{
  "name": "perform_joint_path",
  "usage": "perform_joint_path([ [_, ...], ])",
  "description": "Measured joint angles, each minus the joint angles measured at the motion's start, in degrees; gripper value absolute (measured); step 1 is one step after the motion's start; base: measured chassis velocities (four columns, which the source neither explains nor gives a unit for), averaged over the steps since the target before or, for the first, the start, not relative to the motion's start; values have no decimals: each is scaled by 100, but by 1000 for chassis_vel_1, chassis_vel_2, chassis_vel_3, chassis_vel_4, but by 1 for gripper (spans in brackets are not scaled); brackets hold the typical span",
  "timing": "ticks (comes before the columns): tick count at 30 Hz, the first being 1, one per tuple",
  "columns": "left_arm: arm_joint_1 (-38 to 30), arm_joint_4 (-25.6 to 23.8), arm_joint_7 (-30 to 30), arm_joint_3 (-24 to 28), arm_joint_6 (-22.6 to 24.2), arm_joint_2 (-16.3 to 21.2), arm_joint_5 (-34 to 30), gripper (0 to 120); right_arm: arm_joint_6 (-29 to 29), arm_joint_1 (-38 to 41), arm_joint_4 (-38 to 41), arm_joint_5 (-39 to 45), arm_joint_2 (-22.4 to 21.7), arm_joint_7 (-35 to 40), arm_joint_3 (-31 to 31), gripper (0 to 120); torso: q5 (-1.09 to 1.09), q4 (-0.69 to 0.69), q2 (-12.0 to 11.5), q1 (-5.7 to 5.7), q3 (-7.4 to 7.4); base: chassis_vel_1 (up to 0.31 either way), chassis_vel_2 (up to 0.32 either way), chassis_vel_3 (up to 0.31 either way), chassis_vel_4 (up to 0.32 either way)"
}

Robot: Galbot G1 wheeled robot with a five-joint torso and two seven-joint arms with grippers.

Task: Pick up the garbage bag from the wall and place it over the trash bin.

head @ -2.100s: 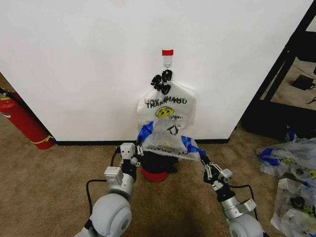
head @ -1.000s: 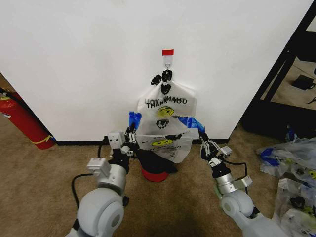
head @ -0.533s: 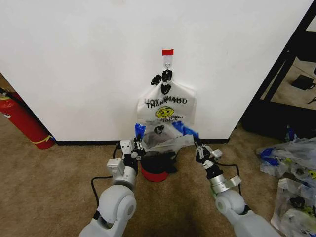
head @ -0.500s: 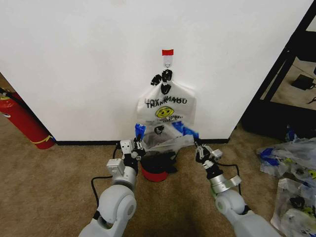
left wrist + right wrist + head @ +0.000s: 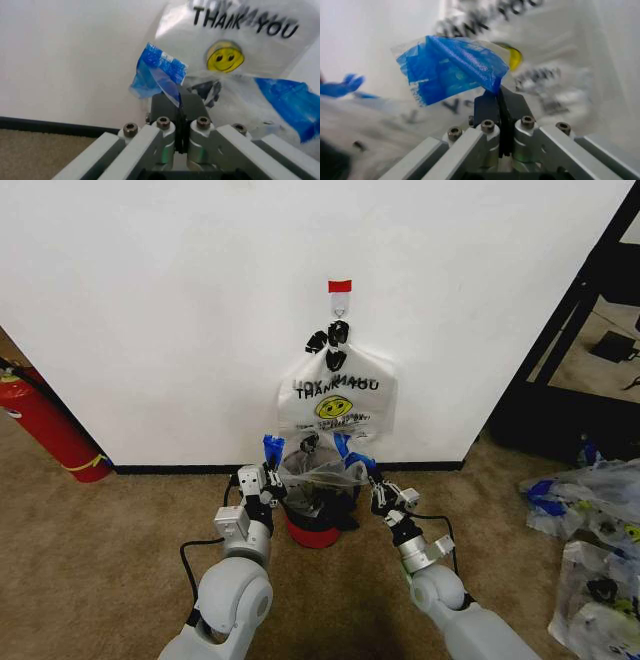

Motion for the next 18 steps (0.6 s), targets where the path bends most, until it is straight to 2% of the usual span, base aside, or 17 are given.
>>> perform_joint_path([
  [3, 19, 107, -3, 8, -39, 35, 86, 0, -165, -58, 111, 109, -4, 285, -118, 0, 0, 0, 0, 0, 0, 0, 0, 0, 0],
  [12, 104, 361, 47, 291, -249, 73, 329, 0, -316, -324, 320, -151, 44, 388, -359, 0, 0, 0, 0, 0, 0, 0, 0, 0, 0],
  [18, 200, 357, 66, 310, -350, 165, 341, 0, -442, -423, 642, -185, -4, 650, -230, 0, 0, 2, 0, -1, 0, 0, 0, 0, 0],
])
